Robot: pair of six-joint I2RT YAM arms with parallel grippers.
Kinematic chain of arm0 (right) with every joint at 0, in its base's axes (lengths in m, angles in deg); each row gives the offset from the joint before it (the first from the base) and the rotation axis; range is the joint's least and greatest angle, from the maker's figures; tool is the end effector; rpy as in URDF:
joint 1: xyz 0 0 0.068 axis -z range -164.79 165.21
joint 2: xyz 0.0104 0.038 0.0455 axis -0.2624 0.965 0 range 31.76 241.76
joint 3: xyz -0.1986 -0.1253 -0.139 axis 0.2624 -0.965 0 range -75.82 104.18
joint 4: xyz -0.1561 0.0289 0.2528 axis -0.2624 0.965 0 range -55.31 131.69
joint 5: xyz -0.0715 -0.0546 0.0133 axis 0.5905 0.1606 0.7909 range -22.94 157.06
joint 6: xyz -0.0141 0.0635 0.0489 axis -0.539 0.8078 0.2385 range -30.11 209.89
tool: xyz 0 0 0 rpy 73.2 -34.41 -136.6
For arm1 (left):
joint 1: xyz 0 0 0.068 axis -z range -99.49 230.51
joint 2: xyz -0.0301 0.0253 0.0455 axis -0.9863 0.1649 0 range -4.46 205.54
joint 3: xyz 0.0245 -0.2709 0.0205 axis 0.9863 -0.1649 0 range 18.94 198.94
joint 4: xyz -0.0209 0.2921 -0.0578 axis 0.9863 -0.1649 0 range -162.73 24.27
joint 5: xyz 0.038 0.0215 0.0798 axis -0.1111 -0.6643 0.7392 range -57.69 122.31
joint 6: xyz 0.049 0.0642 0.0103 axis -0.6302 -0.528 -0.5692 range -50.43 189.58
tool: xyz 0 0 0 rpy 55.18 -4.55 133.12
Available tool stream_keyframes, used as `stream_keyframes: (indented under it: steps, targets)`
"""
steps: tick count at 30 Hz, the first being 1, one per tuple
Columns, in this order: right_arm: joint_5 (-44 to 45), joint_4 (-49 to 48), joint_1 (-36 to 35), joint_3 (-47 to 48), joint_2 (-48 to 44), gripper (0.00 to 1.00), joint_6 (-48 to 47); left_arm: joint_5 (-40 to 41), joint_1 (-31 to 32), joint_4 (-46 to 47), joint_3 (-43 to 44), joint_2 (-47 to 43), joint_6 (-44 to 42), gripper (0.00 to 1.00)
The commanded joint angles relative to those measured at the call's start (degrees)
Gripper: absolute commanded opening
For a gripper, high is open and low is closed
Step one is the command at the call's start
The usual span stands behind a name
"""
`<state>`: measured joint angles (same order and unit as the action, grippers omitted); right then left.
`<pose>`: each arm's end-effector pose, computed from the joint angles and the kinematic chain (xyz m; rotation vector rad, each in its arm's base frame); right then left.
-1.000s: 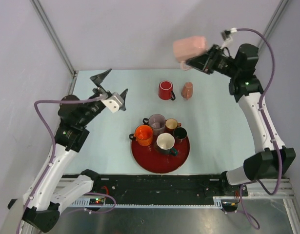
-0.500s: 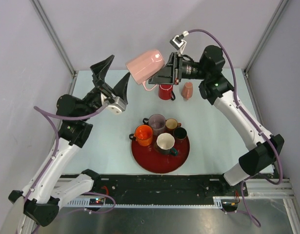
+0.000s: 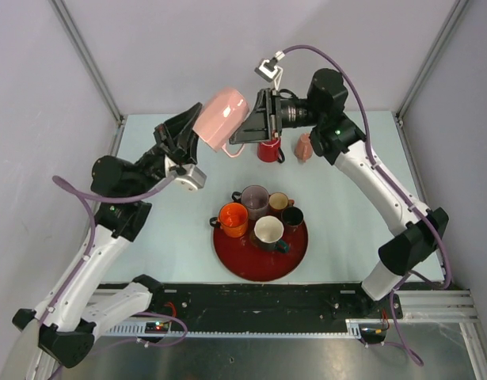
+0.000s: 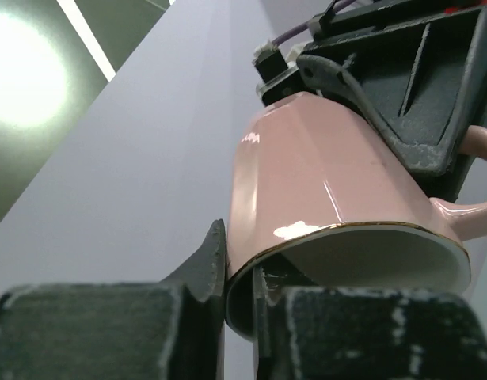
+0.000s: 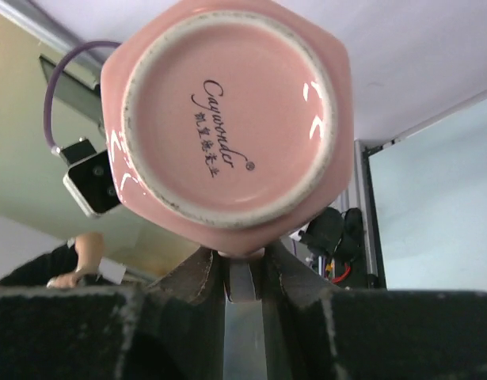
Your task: Turn the mug right side up
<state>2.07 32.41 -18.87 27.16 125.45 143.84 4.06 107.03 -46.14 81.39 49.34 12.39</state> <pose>0.3033 0.2825 0.5029 -0.8732 1.6394 1.9172 0.2141 -0.1444 0.4931 1.0334 0.4890 0.2102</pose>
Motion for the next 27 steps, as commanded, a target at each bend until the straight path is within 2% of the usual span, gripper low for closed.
stream_keyframes:
  steps: [1,2,3,4,5,7,9,12,16,19,22,27]
  targets:
    - [-1.37,-2.48,1.59,-0.47,-1.55,0.16,3.48,2.03,0.11,1.84,0.51,-1.03,-2.19,0.02]
    - [0.08,-1.81,2.59,-1.94,-2.36,0.26,3.59,3.19,0.11,0.96,0.18,-1.44,-1.81,0.01]
    - [1.42,-0.91,3.88,-3.72,-3.20,0.47,3.16,4.29,0.11,-1.45,0.15,-1.87,-0.74,0.01]
    - [3.24,2.14,5.05,-5.01,-4.24,0.72,1.37,5.99,0.11,-4.11,0.93,-2.17,0.19,0.00]
    - [4.93,4.98,6.43,-6.23,-5.15,0.86,-0.50,7.23,0.11,-10.14,1.89,-2.32,1.13,0.00]
    - [9.70,14.67,8.98,-7.27,-7.33,0.96,-6.84,8.12,0.11,-24.92,4.98,-2.59,2.13,0.00]
    - [15.18,24.32,11.13,-7.51,-9.35,0.99,-13.85,6.72,0.15,-38.22,6.41,-3.34,0.14,0.00]
    - [22.66,34.77,13.90,-8.16,-12.24,0.99,-21.64,4.64,1.67,-58.45,6.39,-4.65,-8.97,0.00]
    - [27.42,39.65,15.52,-10.61,-15.08,0.99,-25.81,0.28,3.90,-81.05,6.66,-4.10,-23.47,0.00]
    - [28.38,40.01,15.61,-12.63,-16.27,1.00,-26.63,-1.27,6.69,-91.70,8.46,-0.08,-30.98,0.00]
    - [29.44,40.00,15.54,-14.93,-17.59,1.00,-26.79,1.52,11.43,-102.52,11.26,7.69,-38.22,0.00]
    - [31.93,39.90,15.46,-19.52,-22.17,0.99,-27.27,8.12,18.70,-106.15,11.55,16.02,-41.58,0.00]
